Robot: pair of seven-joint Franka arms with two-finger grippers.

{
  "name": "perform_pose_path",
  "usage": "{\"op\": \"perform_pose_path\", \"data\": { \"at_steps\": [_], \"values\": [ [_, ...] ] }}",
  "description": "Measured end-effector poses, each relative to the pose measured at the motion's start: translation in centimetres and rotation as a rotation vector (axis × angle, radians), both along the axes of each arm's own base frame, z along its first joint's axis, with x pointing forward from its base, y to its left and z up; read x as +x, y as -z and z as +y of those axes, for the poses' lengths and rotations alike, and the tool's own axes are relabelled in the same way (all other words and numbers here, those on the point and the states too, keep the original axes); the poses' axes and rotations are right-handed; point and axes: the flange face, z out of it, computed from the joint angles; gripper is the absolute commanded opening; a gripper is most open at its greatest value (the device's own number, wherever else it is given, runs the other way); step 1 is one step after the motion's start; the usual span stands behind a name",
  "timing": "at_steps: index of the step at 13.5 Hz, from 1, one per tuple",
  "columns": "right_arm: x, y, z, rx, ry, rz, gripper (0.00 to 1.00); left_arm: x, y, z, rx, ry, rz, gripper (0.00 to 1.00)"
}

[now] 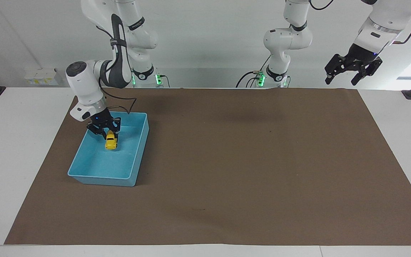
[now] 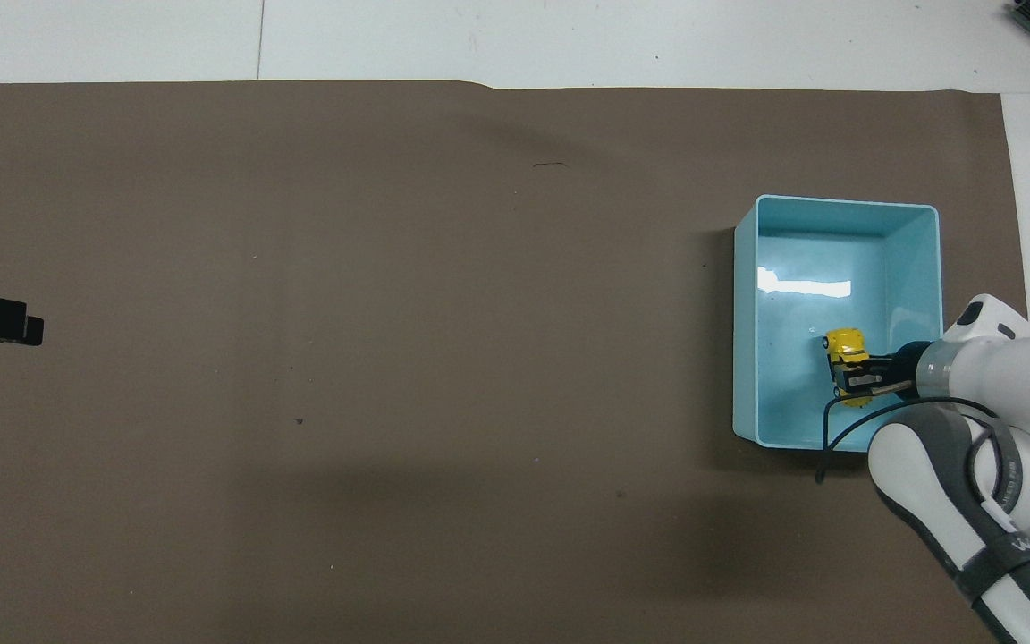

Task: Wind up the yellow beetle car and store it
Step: 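Lower the held car into the blue bin with the right gripper, then open the right gripper and withdraw it from the bin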

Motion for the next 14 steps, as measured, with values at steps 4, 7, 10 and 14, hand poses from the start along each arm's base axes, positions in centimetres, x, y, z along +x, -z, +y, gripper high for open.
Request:
{"op": "perform_pose_path", "data": {
  "at_steps": [4,7,10,14],
  "values": [
    [0.6,-0.1,0.1,0.021,0.008,0.000,1.00,0.0,0.0,0.0,0.000,0.000,0.000,1.00],
    [2.7,-3.9,0.1,0.041,-0.004,0.022,1.00,0.0,0.0,0.0,0.000,0.000,0.000,1.00],
    [4.3,-7.7,0.1,0.062,0.065,0.034,1.00,0.0,0.0,0.0,0.000,0.000,0.000,1.00],
    [6.1,-13.7,1.3,-0.026,0.239,0.087,1.00,0.0,0.0,0.0,0.000,0.000,0.000,1.00]
  ]
}}
